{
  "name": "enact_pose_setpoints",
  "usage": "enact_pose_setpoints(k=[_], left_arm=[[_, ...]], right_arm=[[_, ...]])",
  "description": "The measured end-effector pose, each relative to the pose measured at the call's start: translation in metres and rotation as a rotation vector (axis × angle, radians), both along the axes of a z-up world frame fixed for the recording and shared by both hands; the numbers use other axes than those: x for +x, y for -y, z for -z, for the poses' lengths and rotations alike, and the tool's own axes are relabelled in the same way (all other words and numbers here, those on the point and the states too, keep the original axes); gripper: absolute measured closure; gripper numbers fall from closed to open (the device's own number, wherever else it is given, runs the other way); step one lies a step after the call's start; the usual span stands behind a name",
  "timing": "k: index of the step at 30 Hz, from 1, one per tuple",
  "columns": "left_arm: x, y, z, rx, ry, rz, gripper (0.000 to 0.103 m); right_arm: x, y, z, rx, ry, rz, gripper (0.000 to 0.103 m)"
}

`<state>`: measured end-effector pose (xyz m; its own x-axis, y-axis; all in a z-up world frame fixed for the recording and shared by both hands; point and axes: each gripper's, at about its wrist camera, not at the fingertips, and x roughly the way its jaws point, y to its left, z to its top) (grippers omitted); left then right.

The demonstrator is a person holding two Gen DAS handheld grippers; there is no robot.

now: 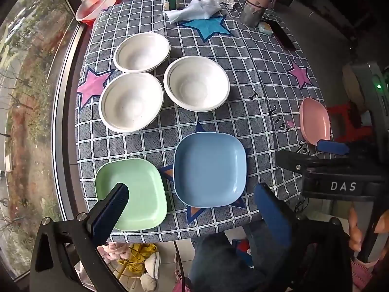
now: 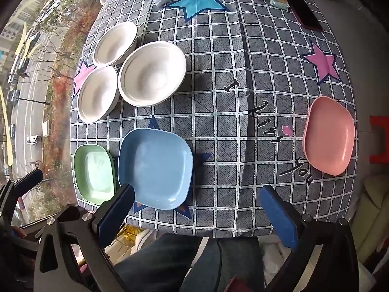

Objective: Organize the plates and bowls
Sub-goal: 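Move both grippers toward the blue plate beside the green plate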

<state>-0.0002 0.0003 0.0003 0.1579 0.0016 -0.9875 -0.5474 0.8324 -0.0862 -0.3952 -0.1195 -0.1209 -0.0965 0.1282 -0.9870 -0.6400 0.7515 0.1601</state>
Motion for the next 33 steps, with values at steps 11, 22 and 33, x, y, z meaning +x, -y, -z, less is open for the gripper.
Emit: enact_pose_setpoints(k=[11,22,33], left_arm=[[-0.009,-0.006,-0.001,0.012,-0.001,-0.003,0.0],[-0.011,-0.006,0.003,0.023,0.013,-0.02,0.0],[-0.009,-0.004,0.008,0.023,0.021,-0.015,0.0]], right_arm=[[-0.009,-0.001,0.0,0.0,0.009,-0.009,0.0],[-0.005,0.001,0.002,-0.004,0.015,0.0,0.0],[-0.004,0.004,0.007,-0.015,0.005,0.009,0.0]])
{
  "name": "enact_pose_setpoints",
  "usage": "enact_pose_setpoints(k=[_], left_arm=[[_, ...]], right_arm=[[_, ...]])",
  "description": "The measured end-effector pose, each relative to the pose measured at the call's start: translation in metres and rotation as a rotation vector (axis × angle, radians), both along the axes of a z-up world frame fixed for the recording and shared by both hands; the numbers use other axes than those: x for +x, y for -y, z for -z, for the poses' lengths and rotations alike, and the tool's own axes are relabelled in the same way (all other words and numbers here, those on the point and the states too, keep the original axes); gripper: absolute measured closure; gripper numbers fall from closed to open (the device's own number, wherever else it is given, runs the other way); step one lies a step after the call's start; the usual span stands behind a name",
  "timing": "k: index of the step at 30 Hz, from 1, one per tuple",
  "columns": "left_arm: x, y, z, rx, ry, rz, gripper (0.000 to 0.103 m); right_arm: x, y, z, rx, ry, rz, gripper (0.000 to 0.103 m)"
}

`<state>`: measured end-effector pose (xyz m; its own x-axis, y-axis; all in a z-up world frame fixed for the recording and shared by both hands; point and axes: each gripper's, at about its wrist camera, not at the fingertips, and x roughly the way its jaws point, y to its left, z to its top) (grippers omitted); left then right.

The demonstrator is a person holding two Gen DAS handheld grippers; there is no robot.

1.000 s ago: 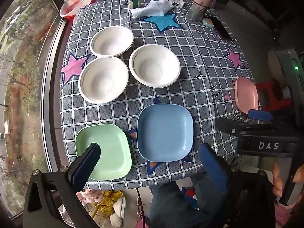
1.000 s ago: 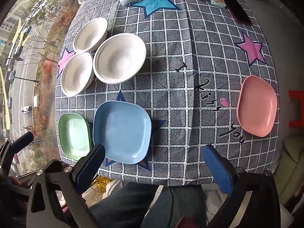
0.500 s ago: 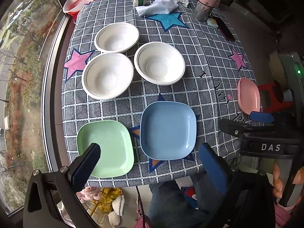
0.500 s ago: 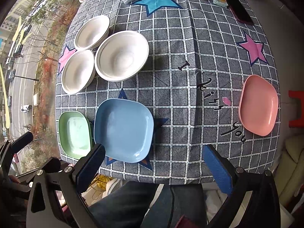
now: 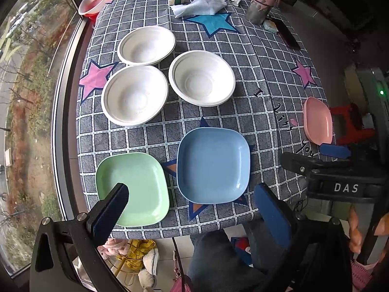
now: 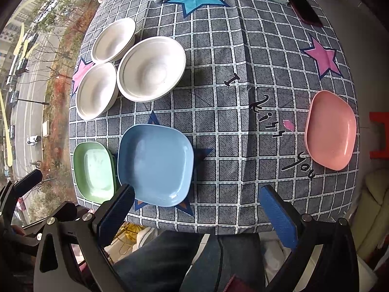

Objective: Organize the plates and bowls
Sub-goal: 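Move both grippers toward the blue plate beside the green plate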

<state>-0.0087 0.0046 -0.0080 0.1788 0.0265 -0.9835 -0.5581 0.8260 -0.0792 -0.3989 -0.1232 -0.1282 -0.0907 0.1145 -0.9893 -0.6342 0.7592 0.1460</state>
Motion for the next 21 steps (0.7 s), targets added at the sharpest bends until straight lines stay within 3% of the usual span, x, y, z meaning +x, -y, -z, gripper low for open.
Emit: enact_pose_setpoints(k=[13,21], left_arm=[[-0.008,-0.01,0.019,-0.023,-0.041,-0.037,0.0],[-0.018,-0.03,0.049,0.0,-0.095,-0.076,0.0]], right_arm=[[-0.001,0.001,0.021,-0.091,-0.05,-0.01,0.0],[-0.001,0.0,0.049,-0.12,-0.053,-0.036,0.0]])
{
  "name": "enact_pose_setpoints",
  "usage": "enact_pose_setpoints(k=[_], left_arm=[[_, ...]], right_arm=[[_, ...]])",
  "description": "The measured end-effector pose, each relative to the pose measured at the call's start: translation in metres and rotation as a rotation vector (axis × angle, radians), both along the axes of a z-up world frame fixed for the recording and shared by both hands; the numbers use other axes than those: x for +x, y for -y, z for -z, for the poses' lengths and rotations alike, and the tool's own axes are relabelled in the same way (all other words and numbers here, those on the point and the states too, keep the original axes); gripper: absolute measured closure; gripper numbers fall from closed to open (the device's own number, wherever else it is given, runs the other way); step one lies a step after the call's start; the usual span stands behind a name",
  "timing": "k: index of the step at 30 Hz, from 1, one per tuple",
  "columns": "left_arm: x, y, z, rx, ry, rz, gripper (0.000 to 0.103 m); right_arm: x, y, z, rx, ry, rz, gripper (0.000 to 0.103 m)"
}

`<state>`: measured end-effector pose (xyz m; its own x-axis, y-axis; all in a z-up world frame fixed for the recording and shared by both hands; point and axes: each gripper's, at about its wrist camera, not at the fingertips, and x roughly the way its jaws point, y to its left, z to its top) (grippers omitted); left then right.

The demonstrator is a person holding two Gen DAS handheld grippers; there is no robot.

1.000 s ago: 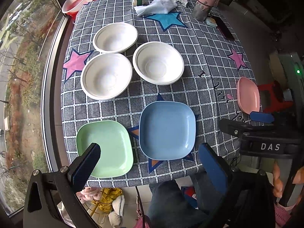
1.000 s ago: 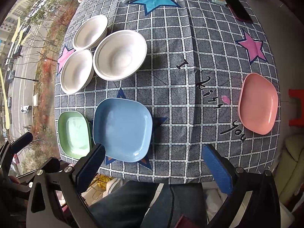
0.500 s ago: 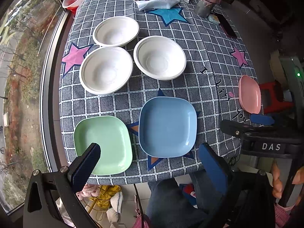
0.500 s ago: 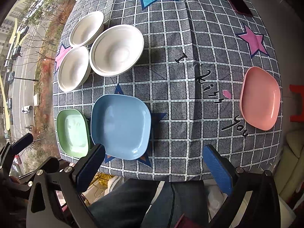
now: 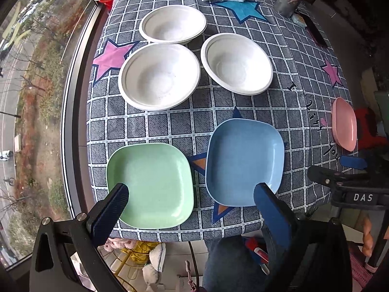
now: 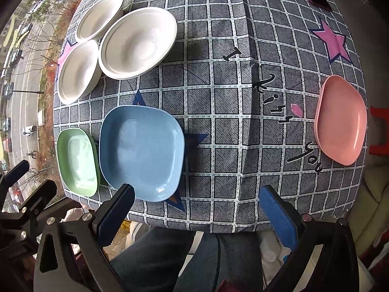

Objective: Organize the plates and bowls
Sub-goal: 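Move both grippers toward the blue plate beside the green plate, then close both grippers side by side on the blue plate rim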

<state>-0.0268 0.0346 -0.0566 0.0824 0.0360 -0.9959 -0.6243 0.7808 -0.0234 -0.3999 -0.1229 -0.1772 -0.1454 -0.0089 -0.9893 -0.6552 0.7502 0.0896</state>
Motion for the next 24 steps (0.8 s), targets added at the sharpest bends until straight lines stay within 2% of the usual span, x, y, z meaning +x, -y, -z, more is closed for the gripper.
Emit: enact_pose_setpoints(k=[7,13,15,17,20,24], left_arm=[[-0.014,-0.013,0.037,-0.049,-0.086,-0.081,0.0],[-0.008,-0.006,0.053,-0.046,-0.115,-0.073,0.0],[-0.002,-0.003,0.058,-0.034,-0.121,-0.06,0.0],[0.003,0.003,0.062,-0.023,-0.135,-0.046,0.0],[0.015,0.011,0.072,-0.022,-0.142,-0.026,0.0],[0.031,0.029,0.085,-0.035,-0.16,0.006,0.0]], right_arm=[[-0.009,-0.008,0.038,-0.041,-0.032,-0.063,0.0],[-0.015,-0.02,0.079,-0.097,-0.032,-0.099,0.0],[-0.016,-0.022,0.09,-0.12,-0.009,-0.103,0.0],[-0.016,-0.027,0.102,-0.154,0.054,-0.125,0.0],[-0.021,-0.025,0.11,-0.141,0.066,-0.154,0.0],[-0.015,-0.007,0.103,-0.15,0.077,-0.142,0.0]])
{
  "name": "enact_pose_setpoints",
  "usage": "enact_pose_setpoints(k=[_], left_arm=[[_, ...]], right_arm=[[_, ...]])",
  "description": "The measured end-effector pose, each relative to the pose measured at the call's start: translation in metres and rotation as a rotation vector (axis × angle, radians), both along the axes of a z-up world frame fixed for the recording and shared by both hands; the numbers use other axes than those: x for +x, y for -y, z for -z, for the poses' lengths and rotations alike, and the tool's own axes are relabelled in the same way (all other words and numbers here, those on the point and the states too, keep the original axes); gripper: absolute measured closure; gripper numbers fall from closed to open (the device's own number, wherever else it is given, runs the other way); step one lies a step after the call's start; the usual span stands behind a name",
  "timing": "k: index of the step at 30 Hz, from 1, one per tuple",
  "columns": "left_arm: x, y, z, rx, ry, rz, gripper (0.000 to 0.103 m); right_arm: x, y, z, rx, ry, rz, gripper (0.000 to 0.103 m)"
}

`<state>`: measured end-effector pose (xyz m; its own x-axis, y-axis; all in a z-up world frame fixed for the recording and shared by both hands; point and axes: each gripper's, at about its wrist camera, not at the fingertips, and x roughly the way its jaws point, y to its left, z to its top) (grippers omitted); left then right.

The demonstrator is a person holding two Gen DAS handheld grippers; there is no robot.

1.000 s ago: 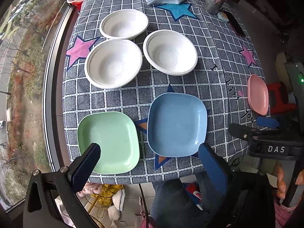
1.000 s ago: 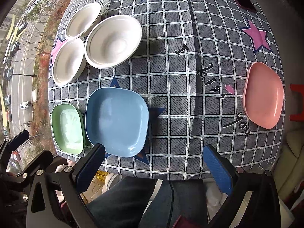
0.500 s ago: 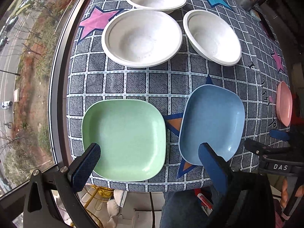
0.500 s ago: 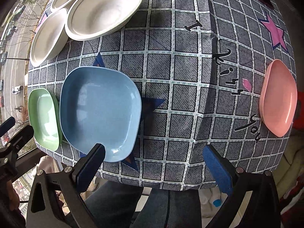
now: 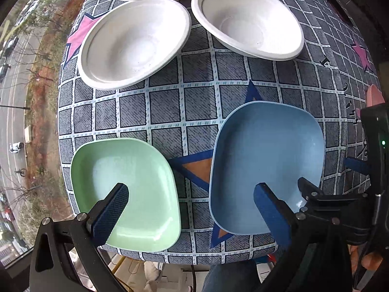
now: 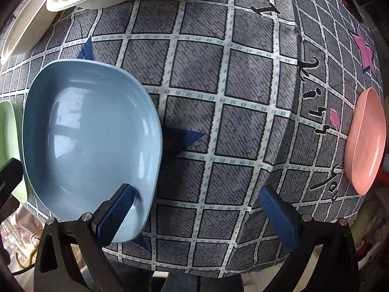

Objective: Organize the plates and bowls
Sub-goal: 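Close both grippers side by side on the blue plate rim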

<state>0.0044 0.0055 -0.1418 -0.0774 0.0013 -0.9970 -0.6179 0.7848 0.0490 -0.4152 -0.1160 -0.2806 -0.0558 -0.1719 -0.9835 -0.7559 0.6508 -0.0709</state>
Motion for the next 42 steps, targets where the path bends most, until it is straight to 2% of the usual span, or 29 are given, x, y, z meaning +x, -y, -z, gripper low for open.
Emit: enact_pose_setpoints(k=[8,11,13,16,19,21,23,25,29,32,34,36,37,38,39,41,42], left_arm=[[0.02,0.039,0.02,-0.013,-0.006,0.051,0.0],[0.02,0.049,0.03,-0.015,-0.01,0.035,0.0],[0.014,0.054,0.04,-0.018,-0.007,0.016,0.0],[-0.001,0.053,0.059,-0.017,-0.002,-0.023,0.0],[-0.013,0.054,0.078,-0.024,-0.001,-0.054,0.0],[-0.028,0.049,0.089,-0.045,0.021,-0.085,0.0],[-0.038,0.029,0.099,-0.063,0.035,-0.109,0.0],[-0.049,0.022,0.103,-0.079,0.046,-0.133,0.0],[-0.053,0.016,0.109,-0.082,0.052,-0.152,0.0],[-0.05,0.02,0.106,-0.11,0.028,-0.174,0.0],[-0.045,0.021,0.104,-0.128,0.016,-0.178,0.0],[-0.036,0.022,0.105,-0.148,0.014,-0.156,0.006],[-0.033,0.026,0.105,-0.149,0.016,-0.135,0.009],[-0.032,0.029,0.104,-0.149,0.018,-0.11,0.014],[-0.029,0.033,0.104,-0.148,0.021,-0.083,0.02],[-0.026,0.039,0.104,-0.139,0.022,-0.023,0.028],[-0.024,0.041,0.104,-0.137,0.022,0.003,0.032]], right_arm=[[0.037,0.069,-0.011,-0.041,-0.007,0.144,0.0],[0.049,0.082,-0.014,-0.012,-0.055,0.191,0.0],[0.055,0.087,-0.013,0.023,-0.072,0.173,0.0],[0.067,0.047,-0.027,0.05,-0.03,0.088,0.0],[0.062,0.029,-0.025,0.072,-0.04,0.012,0.0],[0.067,0.023,-0.03,0.075,-0.037,0.005,0.0],[0.064,0.021,-0.022,0.088,-0.039,0.006,0.0],[0.06,0.032,-0.024,0.095,-0.042,0.011,0.0],[0.059,0.042,-0.019,0.1,-0.048,0.023,0.0],[0.067,0.034,-0.003,0.071,-0.076,0.027,0.0],[0.07,0.033,-0.002,0.066,-0.086,0.054,0.0],[0.066,0.032,-0.006,0.075,-0.083,0.049,0.008],[0.062,0.031,-0.008,0.08,-0.085,0.04,0.015],[0.057,0.028,-0.012,0.085,-0.087,0.026,0.024],[0.053,0.026,-0.014,0.088,-0.089,0.009,0.029],[0.046,0.023,-0.017,0.092,-0.088,-0.023,0.05],[0.044,0.021,-0.017,0.089,-0.084,-0.031,0.053]])
